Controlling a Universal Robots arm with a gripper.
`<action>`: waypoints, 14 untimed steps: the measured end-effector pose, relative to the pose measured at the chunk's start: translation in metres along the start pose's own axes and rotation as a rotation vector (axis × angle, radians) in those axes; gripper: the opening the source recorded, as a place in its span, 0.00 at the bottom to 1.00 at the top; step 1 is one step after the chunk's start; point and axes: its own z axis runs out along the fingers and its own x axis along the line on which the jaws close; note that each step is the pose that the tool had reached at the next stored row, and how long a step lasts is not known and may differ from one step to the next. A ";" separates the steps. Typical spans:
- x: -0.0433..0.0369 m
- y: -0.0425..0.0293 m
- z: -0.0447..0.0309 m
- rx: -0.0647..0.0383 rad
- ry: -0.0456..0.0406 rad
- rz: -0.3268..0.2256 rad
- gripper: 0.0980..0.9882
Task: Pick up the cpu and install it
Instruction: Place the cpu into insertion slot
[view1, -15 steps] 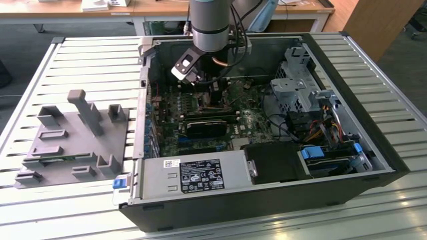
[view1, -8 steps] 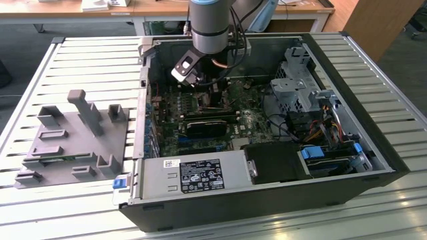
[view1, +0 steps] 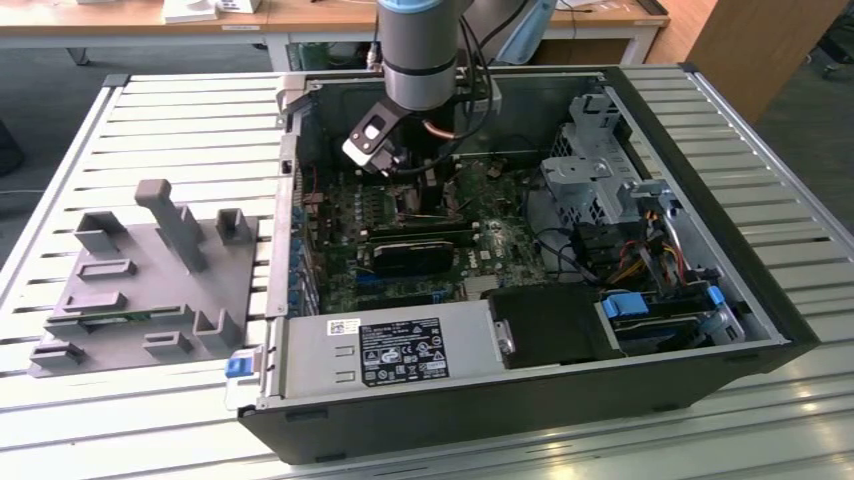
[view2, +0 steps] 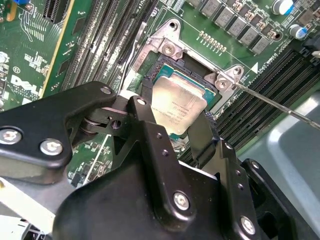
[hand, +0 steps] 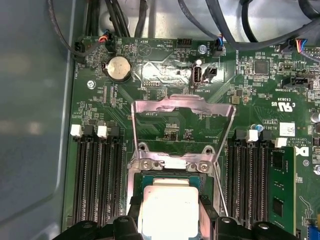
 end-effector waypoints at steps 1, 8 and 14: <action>-0.0001 -0.0001 0.0004 0.000 -0.0001 0.000 0.49; 0.0000 -0.0002 0.0029 0.000 0.0011 0.000 0.49; 0.0001 -0.0001 0.0001 0.000 0.0017 0.001 0.49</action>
